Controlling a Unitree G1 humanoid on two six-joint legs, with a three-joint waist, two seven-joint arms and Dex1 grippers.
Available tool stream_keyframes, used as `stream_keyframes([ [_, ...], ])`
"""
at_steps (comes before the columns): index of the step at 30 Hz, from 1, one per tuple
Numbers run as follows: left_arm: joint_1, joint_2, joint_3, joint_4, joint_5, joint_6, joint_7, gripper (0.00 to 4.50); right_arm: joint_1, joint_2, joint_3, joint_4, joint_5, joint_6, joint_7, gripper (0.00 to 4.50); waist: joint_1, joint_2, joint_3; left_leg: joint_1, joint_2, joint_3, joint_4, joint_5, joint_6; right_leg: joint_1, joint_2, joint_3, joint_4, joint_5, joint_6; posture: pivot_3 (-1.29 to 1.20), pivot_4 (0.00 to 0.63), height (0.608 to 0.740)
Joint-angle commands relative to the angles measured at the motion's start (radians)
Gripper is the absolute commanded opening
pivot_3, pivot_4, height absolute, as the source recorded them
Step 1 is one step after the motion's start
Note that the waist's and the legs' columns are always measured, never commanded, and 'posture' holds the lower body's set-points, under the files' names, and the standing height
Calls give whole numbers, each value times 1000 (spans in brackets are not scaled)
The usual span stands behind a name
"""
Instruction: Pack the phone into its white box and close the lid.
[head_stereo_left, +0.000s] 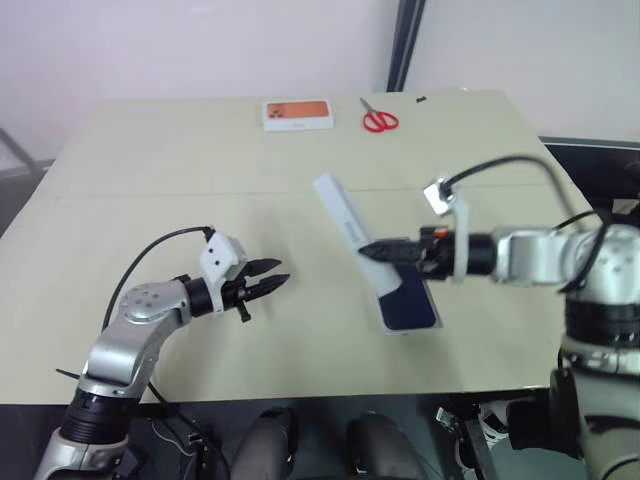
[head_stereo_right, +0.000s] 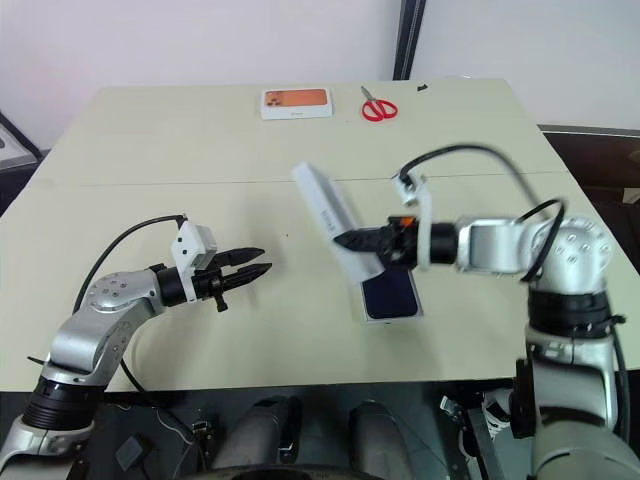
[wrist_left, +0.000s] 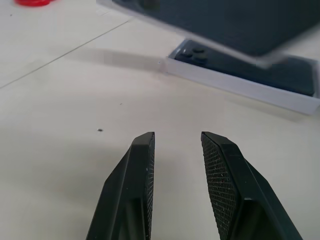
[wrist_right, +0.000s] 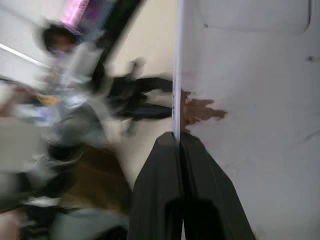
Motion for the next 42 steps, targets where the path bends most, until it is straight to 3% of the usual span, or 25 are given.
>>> stream_keyframes([
  [1,-35,-8,-2,-11,10,-32,11,1538,96,70,23,-128,78,-141,-120,28,-2,0,0,0,0,0,0,0,0,0,0,0,1,0,0,0,150,740],
  [5,-84,-59,-78,-8,32,-33,16,1538,232,179,19,-196,78,-257,-328,28,2,0,0,0,0,0,1,0,0,0,0,0,1,0,0,0,150,740],
  [6,-93,-70,-97,-4,44,-36,17,1538,243,188,11,-200,78,-270,-363,292,2,0,0,0,0,0,1,0,0,0,0,0,1,0,0,0,150,740],
  [8,-107,-86,-124,7,64,-44,18,1538,250,202,2,-215,78,-288,-407,884,1,0,0,0,0,0,1,0,0,0,0,1,1,0,0,0,150,740],
  [10,-134,-117,-160,32,84,-49,27,1538,228,180,-10,-222,78,-284,-404,1868,1,0,0,1,0,0,0,0,0,-1,1,1,1,0,0,0,150,740],
  [13,-175,-161,-202,80,119,-57,42,1538,156,67,-16,-219,78,-241,-332,3442,1,1,0,0,0,0,1,0,0,-1,1,1,1,0,0,0,150,740],
  [14,-199,-184,-219,106,134,-62,50,1538,110,-14,-15,-210,78,-212,-304,3855,2,1,0,0,0,0,1,0,0,-1,1,1,1,0,0,0,150,740],
  [18,-262,-252,-263,173,170,-83,61,1538,-12,-257,4,-166,29,-132,-212,3855,6,1,0,0,0,0,1,0,0,0,1,0,1,0,0,0,150,740],
  [21,-300,-306,-301,217,188,-94,56,1538,-57,-359,7,-134,-199,-113,-40,3855,4,0,-1,0,0,0,0,0,0,1,1,0,-1,0,0,0,150,740],
  [25,-321,-351,-324,246,198,-100,57,1538,-55,-411,43,-123,-461,-142,133,3855,4,0,-1,0,0,1,0,0,0,0,1,1,-1,0,0,0,150,740],
  [26,-322,-359,-322,243,197,-99,61,1538,-51,-428,68,-139,-545,-161,186,3340,3,0,-1,0,0,1,0,0,0,0,1,1,-1,0,0,0,150,740],
  [27,-322,-365,-318,240,195,-94,66,1538,-47,-440,88,-154,-616,-182,230,3104,2,0,-1,0,1,1,0,0,0,0,1,1,0,0,0,0,150,740],
  [33,-308,-340,-258,164,180,26,131,1538,-14,-504,219,-224,-1012,-340,431,53,4,0,-1,0,0,1,1,0,0,-1,1,1,0,0,0,0,150,740],
  [38,-261,-242,-180,75,176,153,171,1538,28,-493,284,-271,-1245,-476,543,53,2,0,-1,0,1,0,0,0,0,-2,1,1,0,0,0,0,150,740],
  [42,-244,-154,-223,69,229,215,167,1538,30,-453,322,-277,-1346,-480,583,53,4,0,0,0,0,0,0,0,0,-2,1,1,0,0,0,0,150,740],
])
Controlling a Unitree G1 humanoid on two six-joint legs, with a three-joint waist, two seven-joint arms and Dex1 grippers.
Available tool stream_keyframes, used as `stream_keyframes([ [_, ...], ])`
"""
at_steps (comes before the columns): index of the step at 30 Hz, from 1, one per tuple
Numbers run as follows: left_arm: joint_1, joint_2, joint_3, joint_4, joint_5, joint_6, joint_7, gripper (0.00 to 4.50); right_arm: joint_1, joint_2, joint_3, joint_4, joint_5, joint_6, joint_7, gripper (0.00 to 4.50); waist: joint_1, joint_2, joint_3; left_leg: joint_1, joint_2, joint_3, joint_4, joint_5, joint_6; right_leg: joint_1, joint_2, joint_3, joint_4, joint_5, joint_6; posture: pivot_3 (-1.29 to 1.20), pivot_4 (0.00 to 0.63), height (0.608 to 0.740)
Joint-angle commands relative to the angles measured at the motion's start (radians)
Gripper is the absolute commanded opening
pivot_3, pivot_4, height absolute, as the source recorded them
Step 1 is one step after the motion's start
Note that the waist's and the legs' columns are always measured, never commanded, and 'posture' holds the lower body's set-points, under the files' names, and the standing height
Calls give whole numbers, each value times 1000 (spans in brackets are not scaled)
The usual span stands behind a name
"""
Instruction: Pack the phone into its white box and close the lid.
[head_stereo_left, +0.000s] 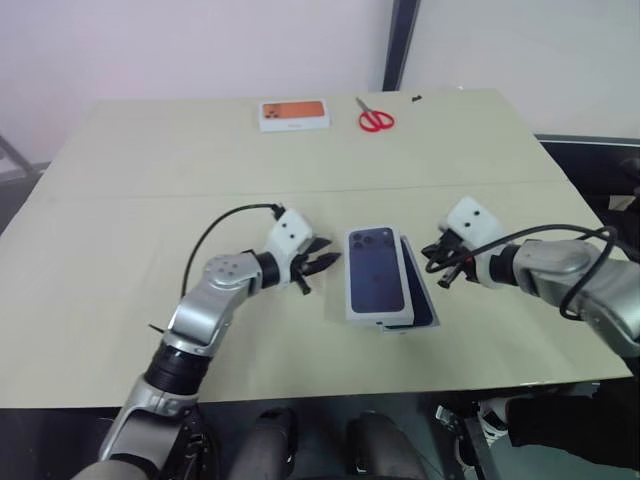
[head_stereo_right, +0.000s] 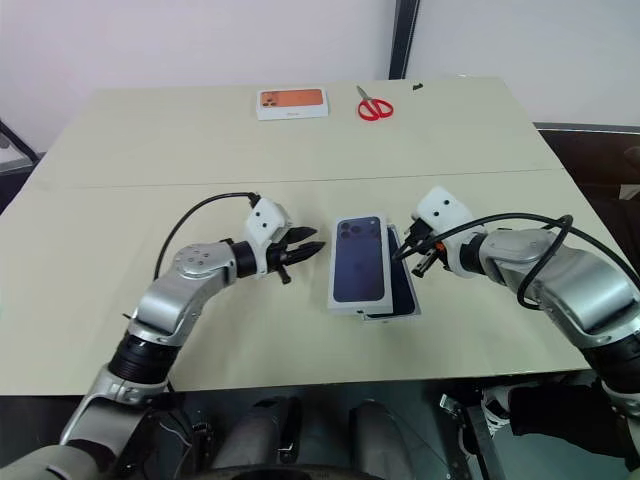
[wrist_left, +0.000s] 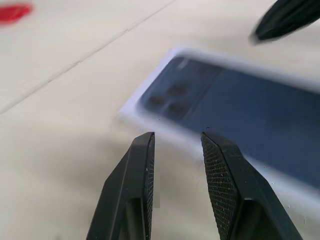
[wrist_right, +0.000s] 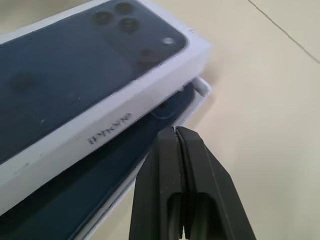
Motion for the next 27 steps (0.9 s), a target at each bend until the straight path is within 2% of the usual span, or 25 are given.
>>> stream_keyframes([
  [1,8,44,-39,-39,35,39,-11,1538,-8,36,15,-25,-91,-13,31,53,2,0,0,0,0,0,0,0,0,0,0,0,0,0,0,0,150,740],
  [4,-1,38,-89,-30,45,49,-23,1538,-10,77,23,-18,-138,-2,53,53,13,0,0,0,0,0,1,0,0,0,-1,0,0,0,0,0,150,740],
  [11,-50,-50,-143,44,55,25,-21,1538,-13,130,19,-25,-217,19,106,53,23,0,0,0,0,0,2,0,0,1,-1,0,0,0,0,0,150,740],
  [16,-54,-122,-128,35,10,38,-40,1538,6,122,-14,-31,-254,23,149,53,23,0,0,0,0,0,1,0,0,0,-1,0,0,0,0,0,150,740],
  [27,-71,-155,-167,18,6,32,-78,1538,69,104,-82,-50,-289,51,219,53,24,0,0,0,0,0,2,0,0,1,-1,0,0,0,0,0,150,740],
])
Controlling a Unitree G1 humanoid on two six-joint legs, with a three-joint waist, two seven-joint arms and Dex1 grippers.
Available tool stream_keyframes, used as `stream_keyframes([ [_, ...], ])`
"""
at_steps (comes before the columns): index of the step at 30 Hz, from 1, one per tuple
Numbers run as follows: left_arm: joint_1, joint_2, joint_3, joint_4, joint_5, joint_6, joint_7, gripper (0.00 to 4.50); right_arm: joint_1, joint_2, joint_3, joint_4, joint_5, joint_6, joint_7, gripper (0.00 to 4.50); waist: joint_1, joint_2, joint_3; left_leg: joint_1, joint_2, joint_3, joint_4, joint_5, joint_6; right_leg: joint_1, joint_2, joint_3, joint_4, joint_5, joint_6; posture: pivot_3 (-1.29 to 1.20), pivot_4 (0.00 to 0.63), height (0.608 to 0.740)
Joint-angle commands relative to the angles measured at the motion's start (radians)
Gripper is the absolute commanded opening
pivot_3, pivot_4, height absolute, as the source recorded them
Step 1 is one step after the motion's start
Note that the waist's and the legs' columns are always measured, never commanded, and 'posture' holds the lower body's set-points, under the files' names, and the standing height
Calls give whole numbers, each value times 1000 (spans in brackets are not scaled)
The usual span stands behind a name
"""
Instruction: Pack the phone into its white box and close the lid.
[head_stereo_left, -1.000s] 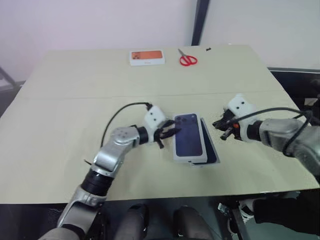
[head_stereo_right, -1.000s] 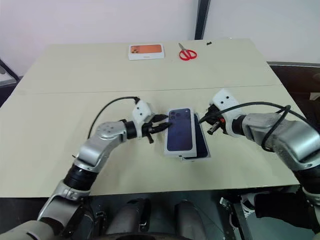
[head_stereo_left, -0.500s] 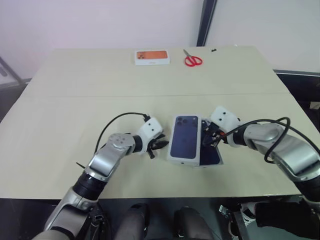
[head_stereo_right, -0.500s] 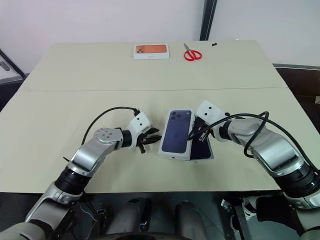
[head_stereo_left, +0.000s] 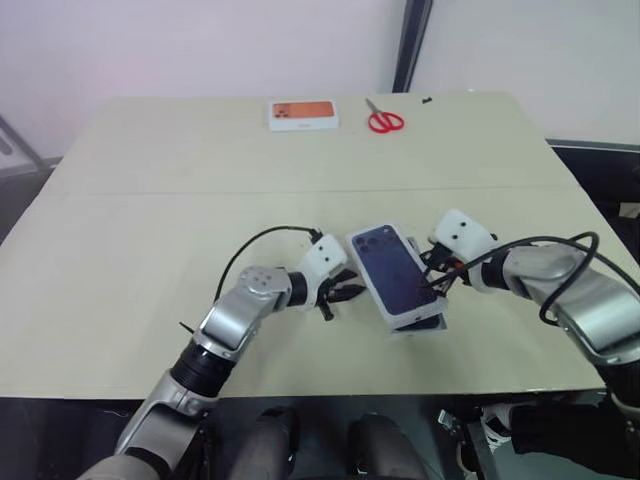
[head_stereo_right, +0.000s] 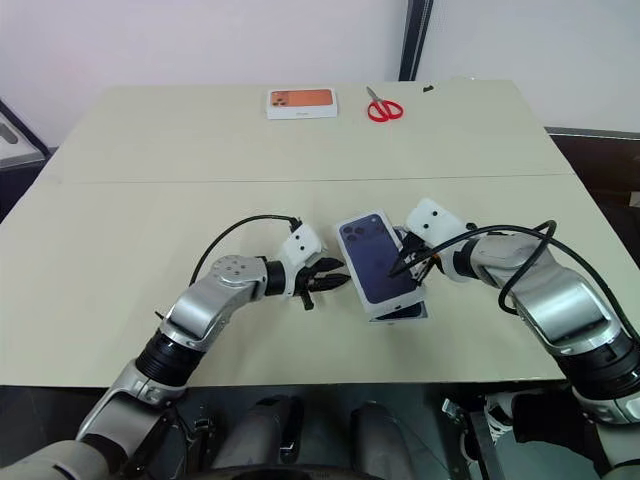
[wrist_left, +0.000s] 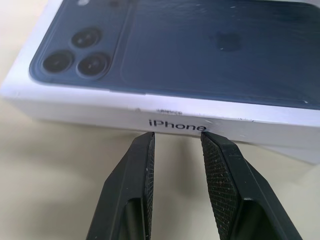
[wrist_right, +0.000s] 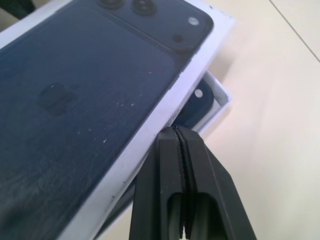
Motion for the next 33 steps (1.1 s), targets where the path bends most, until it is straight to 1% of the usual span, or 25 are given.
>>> stream_keyframes([
  [1,-33,-23,-12,-43,-13,-18,-10,1538,29,-13,-29,-45,-7,7,27,53,1,0,0,0,0,0,0,0,0,0,0,0,0,0,0,0,150,740],
  [11,-46,-33,-26,-29,-4,-28,-19,1538,80,-16,-61,-71,-23,35,45,53,0,0,0,0,0,0,0,0,0,0,0,0,0,0,0,0,150,740],
  [24,-51,-19,-23,-13,9,-36,-25,1538,100,-8,-72,-108,-24,68,64,53,0,0,0,0,0,0,0,0,0,0,0,0,0,0,0,0,150,740],
  [33,-52,-25,-14,-2,16,-41,-20,1538,110,-5,-73,-103,-34,73,65,53,0,0,0,0,0,0,0,0,0,0,0,0,0,0,0,0,150,740],
])
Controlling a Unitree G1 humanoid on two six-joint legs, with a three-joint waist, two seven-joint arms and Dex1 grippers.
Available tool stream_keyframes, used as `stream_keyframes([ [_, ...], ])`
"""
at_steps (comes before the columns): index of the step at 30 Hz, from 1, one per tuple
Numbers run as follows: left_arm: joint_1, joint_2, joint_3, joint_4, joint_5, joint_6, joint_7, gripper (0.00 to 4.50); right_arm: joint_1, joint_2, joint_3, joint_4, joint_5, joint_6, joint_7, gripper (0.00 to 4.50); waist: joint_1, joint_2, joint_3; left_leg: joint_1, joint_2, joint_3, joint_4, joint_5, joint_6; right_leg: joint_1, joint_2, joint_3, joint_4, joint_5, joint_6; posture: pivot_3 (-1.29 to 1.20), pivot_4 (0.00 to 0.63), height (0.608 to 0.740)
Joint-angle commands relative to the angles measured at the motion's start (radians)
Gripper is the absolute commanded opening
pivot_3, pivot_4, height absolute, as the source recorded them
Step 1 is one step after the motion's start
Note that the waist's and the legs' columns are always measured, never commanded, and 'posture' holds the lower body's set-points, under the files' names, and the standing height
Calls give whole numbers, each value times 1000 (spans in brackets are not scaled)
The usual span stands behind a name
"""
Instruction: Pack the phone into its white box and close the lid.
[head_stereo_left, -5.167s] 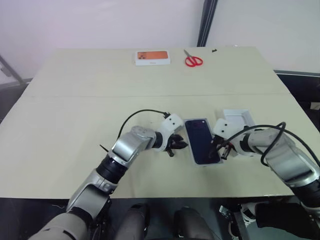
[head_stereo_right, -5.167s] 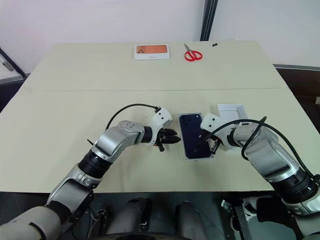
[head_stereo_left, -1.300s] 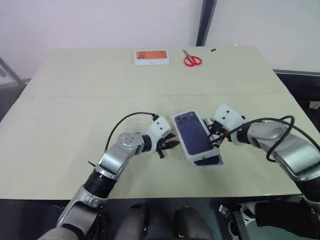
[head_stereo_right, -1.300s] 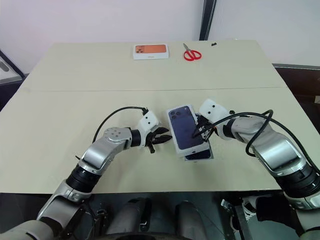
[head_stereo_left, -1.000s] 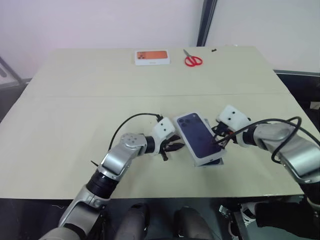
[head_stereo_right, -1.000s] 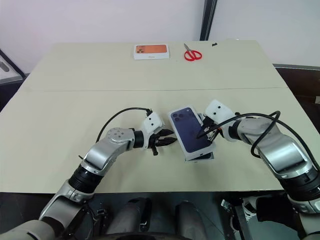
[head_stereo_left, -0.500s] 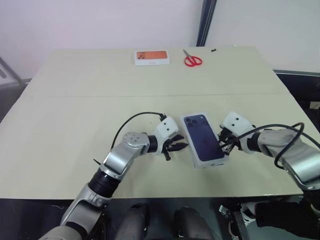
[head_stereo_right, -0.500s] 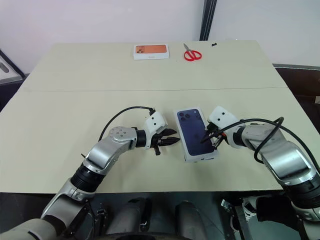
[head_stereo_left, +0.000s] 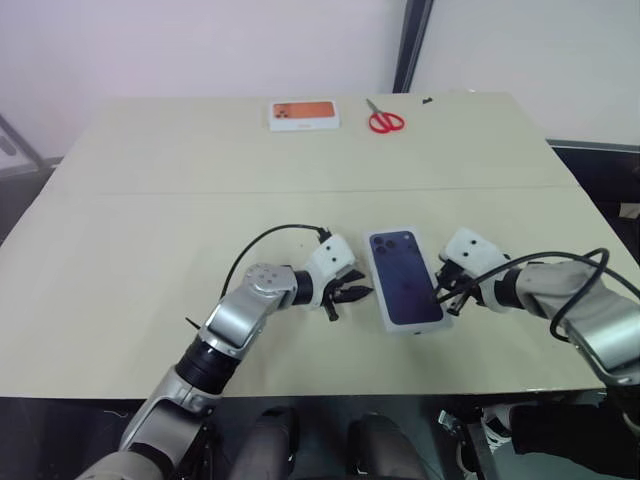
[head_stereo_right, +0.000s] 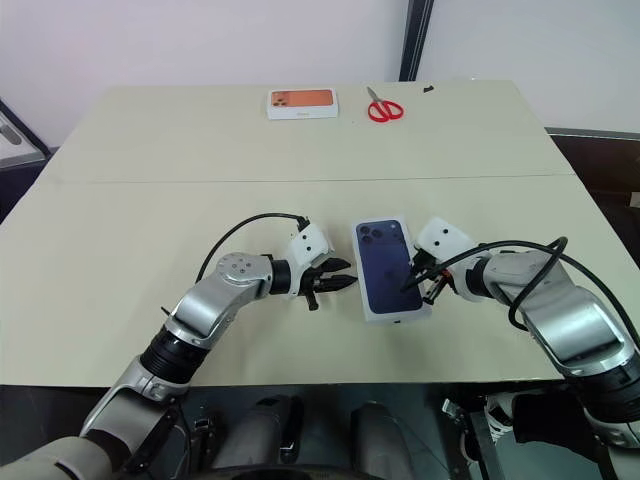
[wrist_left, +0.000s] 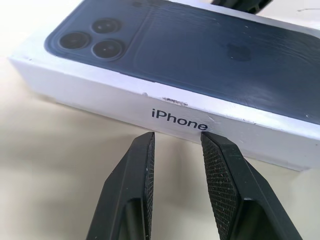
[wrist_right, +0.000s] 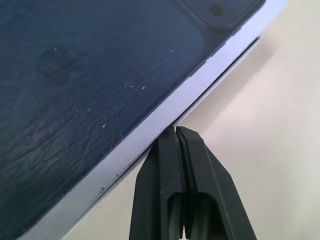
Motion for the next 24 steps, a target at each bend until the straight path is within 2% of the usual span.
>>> stream_keyframes([
  [1,-31,-18,0,-14,-3,-30,2,1538,1,6,-15,-37,0,-4,7,53,0,0,0,0,0,0,0,0,0,0,0,0,0,0,0,0,150,740],
  [13,-49,-42,-10,6,-2,-45,-1,1538,19,6,-42,-25,-17,4,-4,53,0,0,0,0,0,0,0,0,0,0,0,0,0,0,0,0,150,740],
  [24,-26,-20,-32,-1,9,-34,-13,1538,48,7,-41,-38,-18,9,-3,53,1,0,0,0,0,0,0,0,0,0,0,0,0,0,0,0,150,740],
])
